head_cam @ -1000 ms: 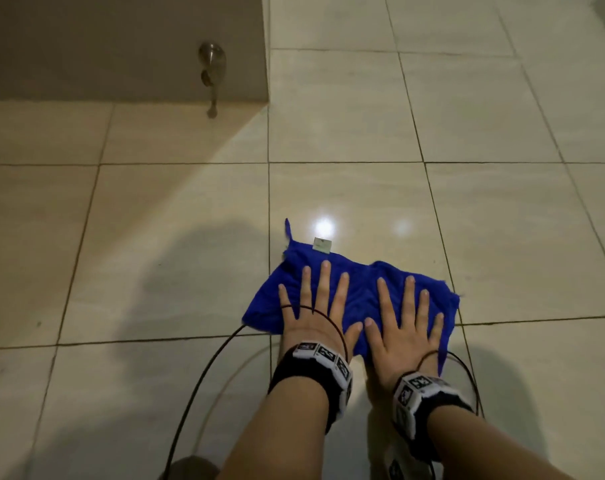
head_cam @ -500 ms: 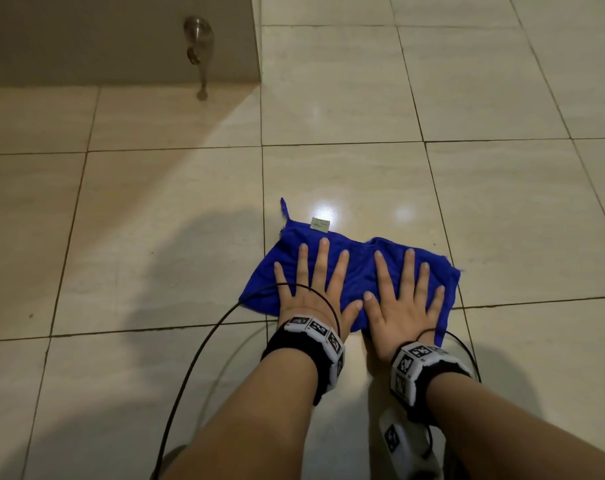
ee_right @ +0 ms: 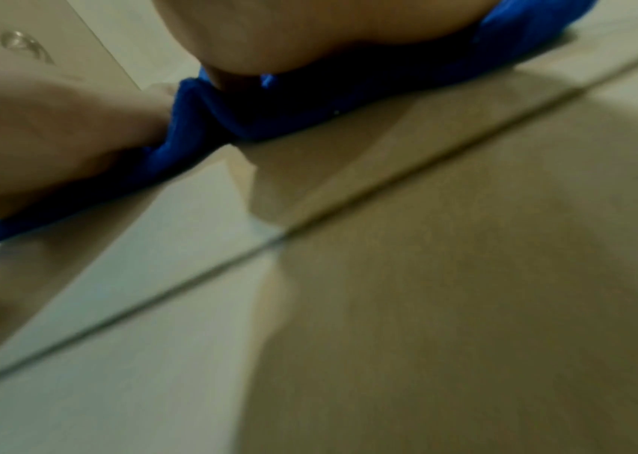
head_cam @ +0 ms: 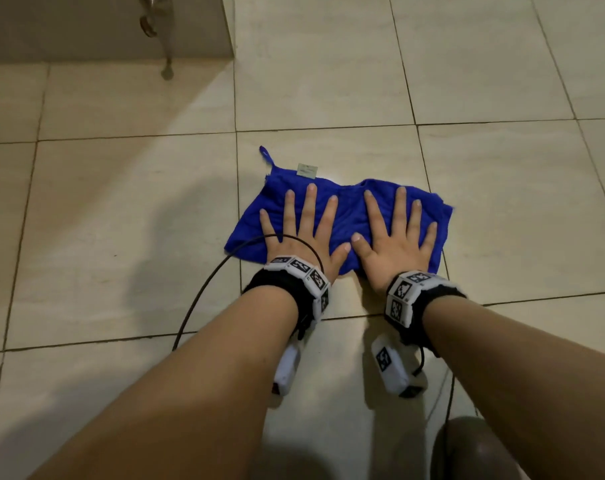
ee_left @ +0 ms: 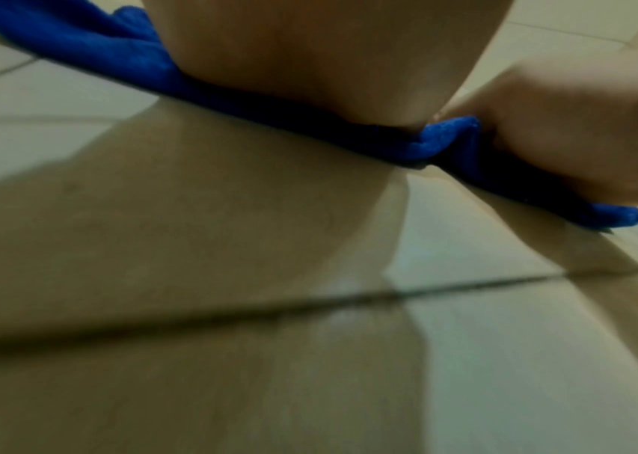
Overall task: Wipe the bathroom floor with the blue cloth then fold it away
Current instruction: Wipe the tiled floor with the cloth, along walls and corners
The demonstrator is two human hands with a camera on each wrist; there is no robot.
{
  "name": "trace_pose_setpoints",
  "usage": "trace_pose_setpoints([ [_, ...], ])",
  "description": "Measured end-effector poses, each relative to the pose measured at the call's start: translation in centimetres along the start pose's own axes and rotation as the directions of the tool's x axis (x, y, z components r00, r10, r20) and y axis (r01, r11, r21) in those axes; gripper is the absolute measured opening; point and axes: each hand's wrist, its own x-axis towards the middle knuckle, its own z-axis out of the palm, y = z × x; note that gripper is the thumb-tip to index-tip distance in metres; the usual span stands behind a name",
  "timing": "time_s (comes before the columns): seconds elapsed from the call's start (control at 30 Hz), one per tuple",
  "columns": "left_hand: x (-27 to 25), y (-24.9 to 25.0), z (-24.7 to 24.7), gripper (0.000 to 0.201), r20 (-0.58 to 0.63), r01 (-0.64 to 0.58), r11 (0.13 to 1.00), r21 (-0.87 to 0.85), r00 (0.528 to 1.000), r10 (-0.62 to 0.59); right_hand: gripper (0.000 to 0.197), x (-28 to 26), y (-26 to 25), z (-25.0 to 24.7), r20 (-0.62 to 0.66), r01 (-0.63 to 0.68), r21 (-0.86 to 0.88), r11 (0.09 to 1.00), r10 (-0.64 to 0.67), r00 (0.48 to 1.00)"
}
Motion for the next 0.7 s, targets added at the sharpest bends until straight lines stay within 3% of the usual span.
trace_pose_setpoints([
  [0.2, 2.9, 0.2, -1.5, 0.074, -0.038, 0.015, 1.0, -0.003, 0.999, -0.015, 0.067, 4.0, 0.2, -1.6, -0.029, 0.05, -0.031, 0.998, -0.051, 0.998],
  [0.47, 2.5, 0.3, -1.5, 0.072, -0.032, 0.031, 0.999, -0.034, 0.999, -0.033, 0.067, 4.0, -0.5, -1.9, -0.039, 0.044, -0.016, 0.999, -0.045, 0.998],
  [0.6, 1.9, -1.8, -1.5, 0.066, 0.002, 0.017, 0.997, -0.076, 1.0, -0.017, 0.064, 3.5, -1.8, -1.3, -0.039, 0.065, -0.009, 0.998, -0.065, 0.997],
  [0.7, 1.3, -4.8, -1.5, 0.063, -0.018, 0.087, 0.988, -0.124, 0.996, -0.09, 0.064, 2.8, -3.6, -0.8, -0.051, 0.112, -0.019, 0.994, -0.113, 0.992],
])
